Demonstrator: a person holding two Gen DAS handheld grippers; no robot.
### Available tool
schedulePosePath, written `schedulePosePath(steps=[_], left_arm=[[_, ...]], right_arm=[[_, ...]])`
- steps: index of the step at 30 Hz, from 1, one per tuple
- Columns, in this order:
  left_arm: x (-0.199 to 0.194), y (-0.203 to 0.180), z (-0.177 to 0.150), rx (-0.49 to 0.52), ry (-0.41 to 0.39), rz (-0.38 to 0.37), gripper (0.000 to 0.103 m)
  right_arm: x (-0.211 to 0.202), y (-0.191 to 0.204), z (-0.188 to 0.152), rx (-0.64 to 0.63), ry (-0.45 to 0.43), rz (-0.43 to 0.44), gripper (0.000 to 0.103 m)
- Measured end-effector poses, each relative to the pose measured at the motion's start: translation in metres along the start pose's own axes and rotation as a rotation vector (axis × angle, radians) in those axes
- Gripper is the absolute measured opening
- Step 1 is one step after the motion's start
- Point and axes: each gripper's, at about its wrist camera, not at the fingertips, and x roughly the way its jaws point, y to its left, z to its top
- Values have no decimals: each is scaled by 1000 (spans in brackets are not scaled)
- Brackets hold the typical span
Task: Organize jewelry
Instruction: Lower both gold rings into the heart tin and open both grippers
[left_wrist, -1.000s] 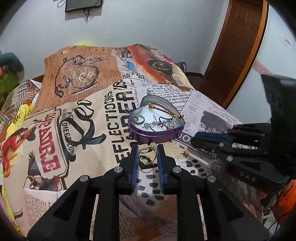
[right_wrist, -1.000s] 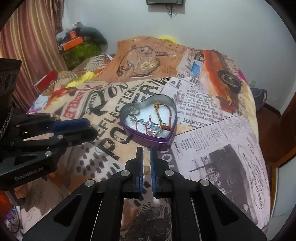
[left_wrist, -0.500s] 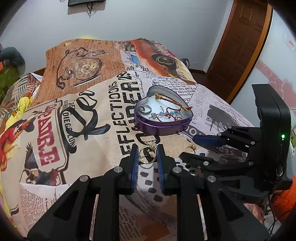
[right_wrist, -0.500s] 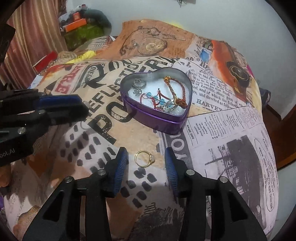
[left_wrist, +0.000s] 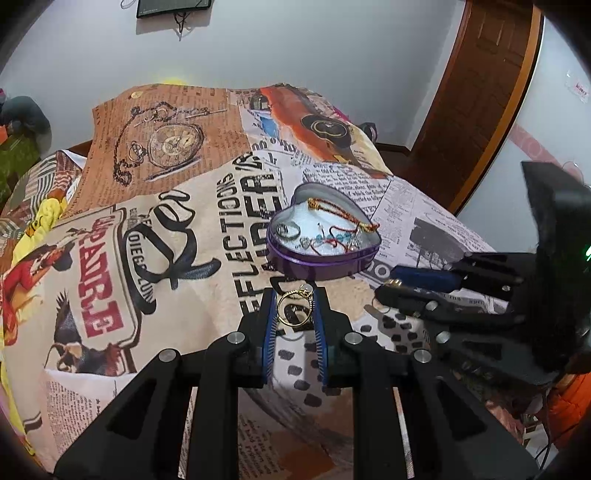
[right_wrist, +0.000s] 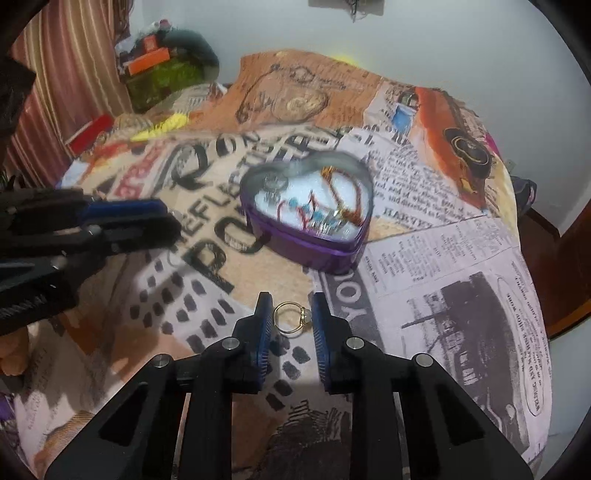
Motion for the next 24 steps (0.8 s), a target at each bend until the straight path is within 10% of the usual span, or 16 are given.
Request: schedulePosePath(steps=[24], left_arm=[[18, -4, 45, 22, -64, 2, 18]], right_arm=[[-37, -19, 58, 93, -211, 26, 20]])
